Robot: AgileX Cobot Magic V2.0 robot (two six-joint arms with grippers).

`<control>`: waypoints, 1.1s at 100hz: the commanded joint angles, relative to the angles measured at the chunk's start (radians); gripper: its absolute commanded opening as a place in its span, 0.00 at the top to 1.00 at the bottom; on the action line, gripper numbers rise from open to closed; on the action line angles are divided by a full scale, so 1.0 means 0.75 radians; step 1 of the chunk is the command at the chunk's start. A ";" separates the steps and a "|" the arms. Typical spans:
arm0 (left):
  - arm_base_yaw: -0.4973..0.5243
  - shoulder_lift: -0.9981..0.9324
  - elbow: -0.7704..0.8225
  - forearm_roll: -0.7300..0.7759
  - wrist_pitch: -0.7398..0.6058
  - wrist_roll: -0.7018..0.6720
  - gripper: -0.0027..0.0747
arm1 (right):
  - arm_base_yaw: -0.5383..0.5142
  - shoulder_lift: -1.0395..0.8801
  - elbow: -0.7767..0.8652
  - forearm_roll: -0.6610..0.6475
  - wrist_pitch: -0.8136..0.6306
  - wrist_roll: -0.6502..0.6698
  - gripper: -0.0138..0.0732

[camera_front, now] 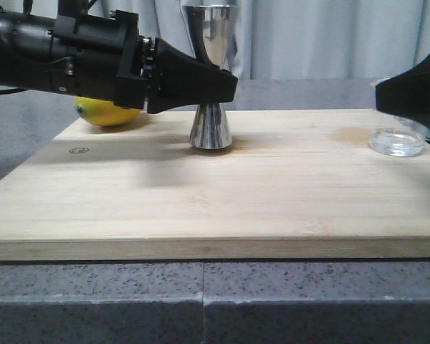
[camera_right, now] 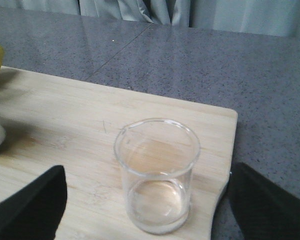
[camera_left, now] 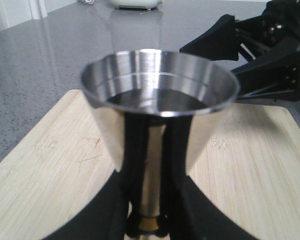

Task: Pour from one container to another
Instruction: 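Set the beaker on the board and open the right gripper, then open the left gripper and release the jigger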

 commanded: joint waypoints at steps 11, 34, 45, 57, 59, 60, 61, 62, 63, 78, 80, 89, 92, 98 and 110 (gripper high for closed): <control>-0.012 -0.062 -0.037 -0.113 0.141 -0.004 0.96 | -0.002 -0.255 -0.102 -0.010 0.369 0.017 0.13; -0.012 -0.062 -0.037 -0.113 0.141 -0.004 0.96 | -0.002 -0.467 -0.200 -0.046 0.768 0.055 0.13; -0.012 -0.062 -0.037 -0.113 0.141 -0.004 0.96 | -0.007 -0.531 -0.200 -0.129 0.800 0.119 0.13; -0.012 -0.062 -0.037 -0.113 0.141 -0.004 0.96 | -0.027 -0.565 -0.202 -0.137 0.820 0.123 0.13; -0.012 -0.062 -0.037 -0.113 0.141 -0.004 0.96 | -0.034 -0.570 -0.202 -0.137 0.820 0.123 0.13; -0.012 -0.062 -0.037 -0.113 0.141 -0.004 0.96 | -0.037 -0.570 -0.202 -0.137 0.820 0.127 0.13; -0.012 -0.062 -0.037 -0.113 0.141 -0.004 0.96 | -0.040 -0.574 -0.202 -0.137 0.820 0.126 0.13; -0.012 -0.062 -0.037 -0.113 0.141 -0.004 0.96 | -0.046 -0.573 -0.202 -0.137 0.820 0.126 0.13; -0.012 -0.062 -0.037 -0.113 0.141 -0.004 0.96 | -0.049 -0.577 -0.202 -0.137 0.823 0.126 0.13; -0.012 -0.062 -0.037 -0.113 0.141 -0.004 0.96 | -0.139 -0.606 -0.202 -0.137 0.821 0.132 0.13; -0.012 -0.062 -0.037 -0.113 0.141 -0.004 0.96 | -0.153 -0.609 -0.202 -0.140 0.821 0.132 0.13; -0.012 -0.062 -0.037 -0.113 0.141 -0.004 0.96 | -0.203 -0.635 -0.202 -0.140 0.811 0.132 0.13; -0.012 -0.062 -0.037 -0.113 0.141 -0.004 0.96 | -0.221 -0.645 -0.202 -0.147 0.804 0.132 0.13; -0.012 -0.062 -0.037 -0.113 0.141 -0.004 0.96 | -0.238 -0.664 -0.202 -0.153 0.798 0.132 0.13; -0.012 -0.062 -0.037 -0.113 0.141 -0.004 0.96 | -0.245 -0.710 -0.202 -0.201 0.801 0.132 0.13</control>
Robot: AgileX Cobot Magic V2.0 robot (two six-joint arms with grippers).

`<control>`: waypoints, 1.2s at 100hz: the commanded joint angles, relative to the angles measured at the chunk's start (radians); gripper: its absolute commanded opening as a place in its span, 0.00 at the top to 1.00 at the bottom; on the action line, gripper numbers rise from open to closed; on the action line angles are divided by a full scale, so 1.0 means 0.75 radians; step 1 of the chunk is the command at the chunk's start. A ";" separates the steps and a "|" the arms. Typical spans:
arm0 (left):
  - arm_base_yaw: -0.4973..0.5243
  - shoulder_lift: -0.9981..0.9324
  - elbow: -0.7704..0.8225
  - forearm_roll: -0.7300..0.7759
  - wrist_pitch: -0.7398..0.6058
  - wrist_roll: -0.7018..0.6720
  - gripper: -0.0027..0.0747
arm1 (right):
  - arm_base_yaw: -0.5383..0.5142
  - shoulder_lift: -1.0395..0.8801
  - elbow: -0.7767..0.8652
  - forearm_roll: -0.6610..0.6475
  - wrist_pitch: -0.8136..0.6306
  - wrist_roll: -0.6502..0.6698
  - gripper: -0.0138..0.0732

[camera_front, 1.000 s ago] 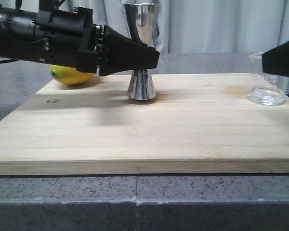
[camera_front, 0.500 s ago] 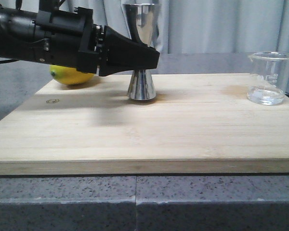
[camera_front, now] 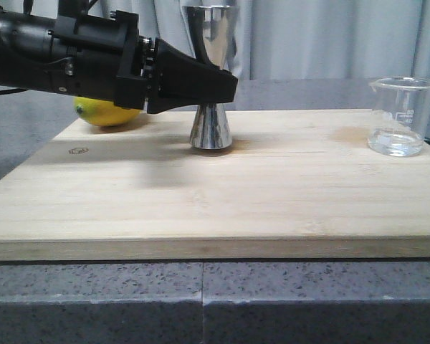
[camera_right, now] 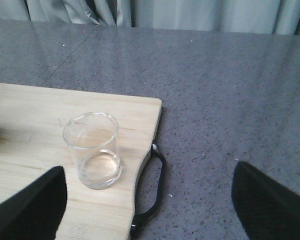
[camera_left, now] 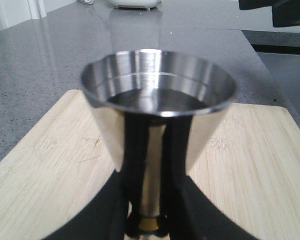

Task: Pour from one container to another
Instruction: 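Open the left gripper and release the jigger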

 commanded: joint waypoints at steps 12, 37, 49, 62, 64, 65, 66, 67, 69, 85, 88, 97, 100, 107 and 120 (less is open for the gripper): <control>-0.012 -0.062 -0.037 -0.113 0.141 -0.004 0.96 | -0.011 -0.043 -0.052 -0.048 -0.110 0.003 0.13; -0.012 -0.062 -0.037 -0.113 0.141 -0.004 0.96 | -0.011 -0.043 -0.052 -0.048 -0.114 0.003 0.13; -0.012 -0.062 -0.037 -0.113 0.141 -0.004 0.96 | -0.011 -0.043 -0.052 -0.048 -0.117 0.003 0.13; -0.012 -0.062 -0.037 -0.113 0.141 -0.004 0.96 | -0.011 -0.043 -0.052 -0.048 -0.120 0.003 0.13; -0.012 -0.062 -0.037 -0.113 0.141 -0.004 0.96 | -0.011 -0.043 -0.052 -0.048 -0.122 0.003 0.13; -0.012 -0.062 -0.037 -0.113 0.141 -0.004 0.96 | -0.011 -0.043 -0.052 -0.048 -0.123 0.003 0.13; -0.012 -0.062 -0.037 -0.113 0.141 -0.004 0.96 | -0.011 -0.043 -0.052 -0.048 -0.123 0.003 0.13; -0.012 -0.062 -0.037 -0.113 0.141 -0.004 0.96 | -0.011 -0.043 -0.052 -0.048 -0.123 0.003 0.13; -0.012 -0.062 -0.037 -0.113 0.141 -0.004 0.96 | -0.011 -0.043 -0.052 -0.048 -0.126 0.003 0.13; -0.012 -0.062 -0.037 -0.113 0.141 -0.004 0.96 | -0.011 -0.043 -0.052 -0.048 -0.137 0.003 0.13; -0.012 -0.062 -0.037 -0.113 0.141 -0.004 0.96 | -0.011 -0.043 -0.052 -0.048 -0.143 0.003 0.13; -0.012 -0.062 -0.037 -0.113 0.141 -0.004 0.96 | -0.011 -0.043 -0.052 -0.048 -0.160 0.003 0.13; -0.012 -0.062 -0.037 -0.113 0.141 -0.004 0.96 | -0.011 -0.043 -0.052 -0.048 -0.168 0.003 0.13; -0.012 -0.062 -0.037 -0.113 0.141 -0.004 0.96 | -0.011 -0.043 -0.052 -0.048 -0.186 0.003 0.13; -0.012 -0.062 -0.037 -0.113 0.141 -0.004 0.96 | -0.011 -0.043 -0.052 -0.048 -0.220 0.003 0.13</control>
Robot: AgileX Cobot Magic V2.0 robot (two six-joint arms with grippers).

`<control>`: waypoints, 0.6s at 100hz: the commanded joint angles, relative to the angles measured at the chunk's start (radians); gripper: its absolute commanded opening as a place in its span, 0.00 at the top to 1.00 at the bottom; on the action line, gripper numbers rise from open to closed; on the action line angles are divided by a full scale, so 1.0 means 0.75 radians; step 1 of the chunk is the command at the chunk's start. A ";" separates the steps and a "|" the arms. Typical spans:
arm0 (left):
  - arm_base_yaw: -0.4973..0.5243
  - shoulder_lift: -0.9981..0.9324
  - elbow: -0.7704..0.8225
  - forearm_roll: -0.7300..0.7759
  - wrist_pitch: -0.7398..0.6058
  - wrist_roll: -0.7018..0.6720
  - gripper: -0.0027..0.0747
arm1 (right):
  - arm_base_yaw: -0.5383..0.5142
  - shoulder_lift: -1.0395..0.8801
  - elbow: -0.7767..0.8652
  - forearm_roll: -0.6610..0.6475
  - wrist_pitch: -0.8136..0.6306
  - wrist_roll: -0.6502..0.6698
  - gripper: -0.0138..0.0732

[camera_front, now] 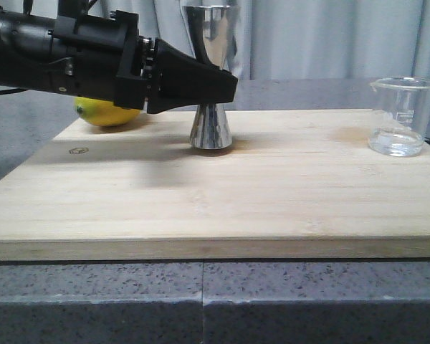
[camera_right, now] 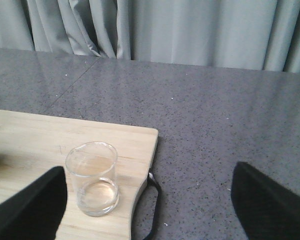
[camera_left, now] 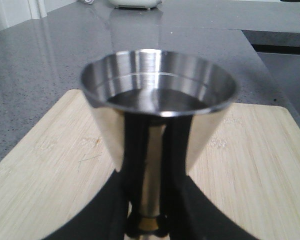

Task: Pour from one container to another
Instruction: 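Open the left gripper and release the jigger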

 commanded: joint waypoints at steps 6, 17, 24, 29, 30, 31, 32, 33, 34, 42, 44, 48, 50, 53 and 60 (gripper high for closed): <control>-0.012 -0.062 -0.037 -0.113 0.141 -0.004 0.96 | -0.006 0.002 -0.052 -0.014 -0.147 0.000 0.13; -0.012 -0.062 -0.037 -0.113 0.141 -0.004 0.96 | -0.006 0.002 -0.052 -0.014 -0.151 0.000 0.13; -0.012 -0.062 -0.037 -0.113 0.141 -0.004 0.96 | -0.006 0.002 -0.052 -0.014 -0.151 0.000 0.13; -0.012 -0.062 -0.037 -0.113 0.141 -0.004 0.96 | -0.006 0.002 -0.052 -0.014 -0.151 0.000 0.13; -0.012 -0.062 -0.037 -0.113 0.141 -0.004 0.96 | -0.006 0.002 -0.052 -0.014 -0.151 0.000 0.13; -0.012 -0.062 -0.037 -0.113 0.141 -0.004 0.96 | -0.006 0.002 -0.052 -0.014 -0.151 0.000 0.13; -0.012 -0.062 -0.037 -0.113 0.144 -0.004 0.96 | -0.006 0.002 -0.052 -0.014 -0.151 0.000 0.13; -0.012 -0.062 -0.037 -0.113 0.144 -0.004 0.96 | -0.006 0.002 -0.052 -0.014 -0.151 0.000 0.13; -0.012 -0.062 -0.037 -0.113 0.144 -0.004 0.96 | -0.006 0.002 -0.052 -0.014 -0.151 0.000 0.13; -0.012 -0.062 -0.037 -0.111 0.141 -0.004 0.96 | -0.006 0.002 -0.052 -0.014 -0.151 0.000 0.13; -0.012 -0.062 -0.037 -0.111 0.138 -0.004 0.96 | -0.006 0.002 -0.052 -0.014 -0.151 0.000 0.13; -0.012 -0.062 -0.037 -0.111 0.135 -0.004 0.96 | -0.006 0.002 -0.052 -0.014 -0.151 0.000 0.13; -0.012 -0.062 -0.037 -0.111 0.135 -0.004 0.96 | -0.006 0.002 -0.052 -0.014 -0.151 0.000 0.13; -0.012 -0.059 -0.037 -0.111 0.135 -0.004 0.96 | -0.006 0.002 -0.052 -0.014 -0.151 0.000 0.13; -0.012 -0.051 -0.037 -0.111 0.140 0.017 0.96 | -0.006 0.002 -0.052 -0.014 -0.151 0.000 0.13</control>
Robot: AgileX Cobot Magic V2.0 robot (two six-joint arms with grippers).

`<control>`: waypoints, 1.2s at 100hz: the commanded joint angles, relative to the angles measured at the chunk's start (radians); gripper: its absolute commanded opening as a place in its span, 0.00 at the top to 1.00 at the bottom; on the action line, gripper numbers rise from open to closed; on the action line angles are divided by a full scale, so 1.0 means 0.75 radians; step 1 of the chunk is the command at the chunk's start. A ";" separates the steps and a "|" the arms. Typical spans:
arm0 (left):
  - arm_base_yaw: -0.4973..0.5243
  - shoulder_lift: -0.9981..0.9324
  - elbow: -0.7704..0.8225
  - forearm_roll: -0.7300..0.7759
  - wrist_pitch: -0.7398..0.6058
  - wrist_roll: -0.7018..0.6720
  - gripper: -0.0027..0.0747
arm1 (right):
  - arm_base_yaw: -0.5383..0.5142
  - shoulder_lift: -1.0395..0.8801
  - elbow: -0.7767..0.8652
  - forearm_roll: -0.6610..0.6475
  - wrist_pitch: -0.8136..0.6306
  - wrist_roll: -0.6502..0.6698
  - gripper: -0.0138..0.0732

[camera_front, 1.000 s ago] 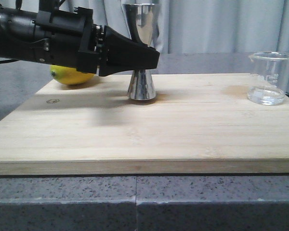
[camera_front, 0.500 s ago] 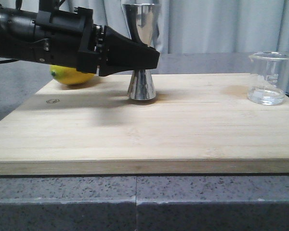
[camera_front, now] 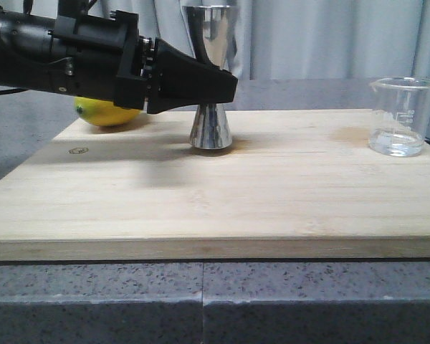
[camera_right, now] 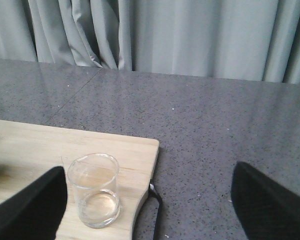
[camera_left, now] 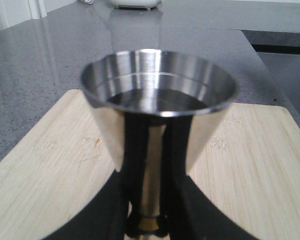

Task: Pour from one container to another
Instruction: 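Open the left gripper and release the jigger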

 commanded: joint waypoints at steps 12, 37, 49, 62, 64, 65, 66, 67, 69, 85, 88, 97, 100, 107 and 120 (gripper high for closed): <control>-0.012 -0.026 -0.037 -0.113 0.156 0.018 0.96 | -0.006 0.002 -0.052 -0.014 -0.112 -0.002 0.13; -0.012 -0.001 -0.037 -0.113 0.156 0.018 0.96 | -0.006 0.002 -0.052 -0.014 -0.113 -0.002 0.13; -0.012 -0.001 -0.037 -0.113 0.156 0.018 0.96 | -0.006 0.002 -0.052 -0.014 -0.123 -0.002 0.13; -0.012 -0.001 -0.037 -0.113 0.156 0.018 0.95 | -0.006 0.002 -0.052 -0.014 -0.123 -0.002 0.13; -0.012 -0.001 -0.037 -0.113 0.156 0.018 0.95 | -0.006 0.002 -0.052 -0.014 -0.123 -0.002 0.13; -0.012 -0.001 -0.037 -0.113 0.156 0.018 0.95 | -0.006 0.002 -0.052 -0.014 -0.123 -0.002 0.13; -0.012 -0.001 -0.037 -0.113 0.156 0.018 0.95 | -0.006 0.002 -0.052 -0.014 -0.123 -0.002 0.13; -0.012 -0.001 -0.037 -0.113 0.156 0.018 0.95 | -0.006 0.002 -0.052 -0.014 -0.123 -0.002 0.13; -0.012 -0.001 -0.037 -0.113 0.156 0.018 0.95 | -0.006 0.002 -0.052 -0.014 -0.123 -0.002 0.13; -0.012 -0.001 -0.037 -0.110 0.156 0.018 0.86 | -0.006 0.002 -0.052 -0.014 -0.123 -0.002 0.13; -0.012 -0.001 -0.037 -0.110 0.156 0.018 0.81 | -0.006 0.002 -0.052 -0.014 -0.123 -0.002 0.13; -0.012 -0.001 -0.037 -0.110 0.156 0.018 0.68 | -0.006 0.002 -0.052 -0.014 -0.123 -0.002 0.13; -0.012 -0.001 -0.037 -0.110 0.156 0.018 0.62 | -0.006 0.002 -0.052 -0.014 -0.123 -0.002 0.13; -0.012 -0.001 -0.037 -0.110 0.156 0.018 0.50 | -0.006 0.002 -0.052 -0.014 -0.123 -0.002 0.13; -0.010 -0.009 -0.037 -0.110 0.156 0.014 0.36 | -0.006 0.002 -0.052 -0.014 -0.123 -0.002 0.13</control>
